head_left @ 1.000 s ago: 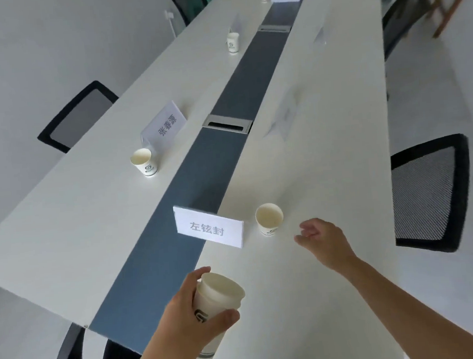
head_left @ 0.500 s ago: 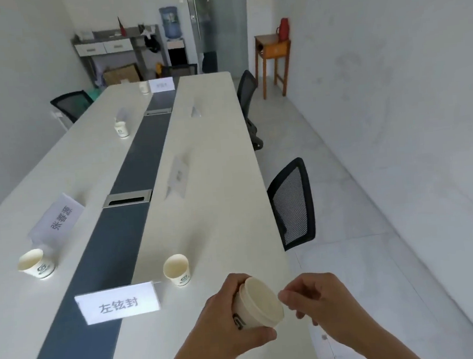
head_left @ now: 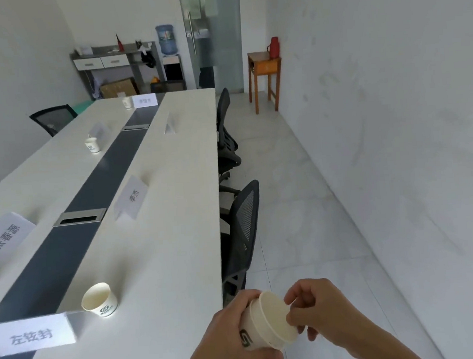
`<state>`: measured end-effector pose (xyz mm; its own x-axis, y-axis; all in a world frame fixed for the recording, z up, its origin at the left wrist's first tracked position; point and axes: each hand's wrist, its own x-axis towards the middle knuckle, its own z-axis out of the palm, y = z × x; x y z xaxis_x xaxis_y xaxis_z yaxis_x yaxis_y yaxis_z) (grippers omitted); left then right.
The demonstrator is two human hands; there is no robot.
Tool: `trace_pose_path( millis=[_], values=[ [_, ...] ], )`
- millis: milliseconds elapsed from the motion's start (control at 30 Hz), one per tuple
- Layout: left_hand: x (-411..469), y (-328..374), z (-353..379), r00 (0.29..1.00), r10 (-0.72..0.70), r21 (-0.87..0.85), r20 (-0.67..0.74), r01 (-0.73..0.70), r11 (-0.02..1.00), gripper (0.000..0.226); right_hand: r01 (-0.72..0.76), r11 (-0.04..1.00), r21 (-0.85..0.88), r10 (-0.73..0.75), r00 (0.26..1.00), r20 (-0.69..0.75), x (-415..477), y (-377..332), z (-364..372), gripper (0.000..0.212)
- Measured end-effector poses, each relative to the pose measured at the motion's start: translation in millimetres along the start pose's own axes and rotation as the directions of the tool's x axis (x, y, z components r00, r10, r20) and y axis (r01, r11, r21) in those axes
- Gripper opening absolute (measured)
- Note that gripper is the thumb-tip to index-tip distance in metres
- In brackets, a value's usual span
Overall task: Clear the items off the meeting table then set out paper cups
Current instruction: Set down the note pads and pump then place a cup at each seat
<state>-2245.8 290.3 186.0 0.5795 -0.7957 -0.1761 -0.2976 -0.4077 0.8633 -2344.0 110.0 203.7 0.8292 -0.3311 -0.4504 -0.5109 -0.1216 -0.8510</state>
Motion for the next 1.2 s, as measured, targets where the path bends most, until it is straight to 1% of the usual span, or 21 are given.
trace_pose_path(
  millis=[67,133,267,300,333,367,400,467,533,600,667,700,767,800,900,967,1033,1133,1200],
  values=[
    [17,3,4,0.999,-0.047,0.011,-0.019,0.048,0.999,0.067,0.014,0.999,0.030,-0.014,1.000,0.005,14,-1,-20,0.016],
    [37,3,2,0.998,-0.062,0.011,-0.030,0.063,0.998,0.062,0.020,0.995,0.093,-0.024,0.999,0.040,31,-3,-38,0.021],
    [95,11,-3,0.996,-0.055,-0.041,-0.065,0.052,0.998,0.058,0.031,0.955,0.294,-0.090,0.978,0.189,78,-10,-76,0.024],
    [114,13,-5,0.996,-0.054,-0.063,-0.075,0.049,0.997,0.058,0.043,0.953,0.301,-0.115,0.968,0.224,93,-12,-88,0.035],
    [134,16,-8,0.996,-0.048,-0.083,-0.080,0.041,0.996,0.058,0.074,0.960,0.269,-0.141,0.961,0.239,109,-13,-99,0.049],
    [155,20,-11,0.996,-0.038,-0.092,-0.075,0.031,0.995,0.058,0.118,0.971,0.209,-0.166,0.960,0.226,125,-17,-110,0.060],
    [176,25,-15,0.998,-0.028,-0.087,-0.058,0.023,0.996,0.058,0.161,0.975,0.151,-0.188,0.964,0.186,140,-23,-119,0.067],
    [219,36,-27,1.000,-0.009,-0.072,-0.020,0.008,0.997,0.058,0.220,0.971,0.097,-0.228,0.970,0.085,170,-41,-139,0.071],
    [262,44,-43,1.000,-0.004,-0.070,-0.020,0.002,0.998,0.058,0.274,0.956,0.106,-0.273,0.962,-0.028,197,-59,-160,0.069],
    [301,44,-58,0.998,-0.026,-0.065,-0.059,0.022,0.998,0.064,0.301,0.943,0.142,-0.279,0.948,-0.155,225,-72,-186,0.067],
    [332,39,-70,0.989,-0.077,-0.073,-0.126,0.068,0.995,0.074,0.306,0.936,0.174,-0.266,0.939,-0.219,251,-80,-210,0.070],
    [345,35,-76,0.982,-0.094,-0.085,-0.161,0.081,0.993,0.076,0.298,0.939,0.173,-0.259,0.941,-0.219,263,-82,-220,0.074],
    [370,29,-89,0.970,-0.123,-0.105,-0.211,0.102,0.989,0.079,0.278,0.948,0.153,-0.250,0.951,-0.182,289,-88,-239,0.086],
    [383,25,-95,0.963,-0.141,-0.108,-0.228,0.119,0.987,0.080,0.268,0.950,0.160,-0.242,0.957,-0.160,304,-90,-248,0.088],
    [421,12,-114,0.934,-0.212,-0.166,-0.288,0.170,0.971,0.076,0.217,0.958,0.185,-0.200,0.974,-0.104,358,-98,-275,0.075],
    [448,4,-124,0.909,-0.244,-0.209,-0.338,0.180,0.961,0.066,0.202,0.968,0.152,-0.192,0.978,-0.078,399,-103,-290,0.073],
    [478,-1,-134,0.884,-0.277,-0.238,-0.376,0.197,0.951,0.061,0.202,0.973,0.108,-0.198,0.979,-0.052,443,-110,-304,0.072],
    [528,-1,-152,0.839,-0.324,-0.271,-0.437,0.221,0.937,0.068,0.212,0.975,0.061,-0.212,0.977,0.006,512,-128,-327,0.069],
    [560,7,-165,0.811,-0.354,-0.286,-0.466,0.241,0.927,0.074,0.221,0.975,-0.007,-0.220,0.973,0.064,554,-148,-343,0.070]
  ],
)
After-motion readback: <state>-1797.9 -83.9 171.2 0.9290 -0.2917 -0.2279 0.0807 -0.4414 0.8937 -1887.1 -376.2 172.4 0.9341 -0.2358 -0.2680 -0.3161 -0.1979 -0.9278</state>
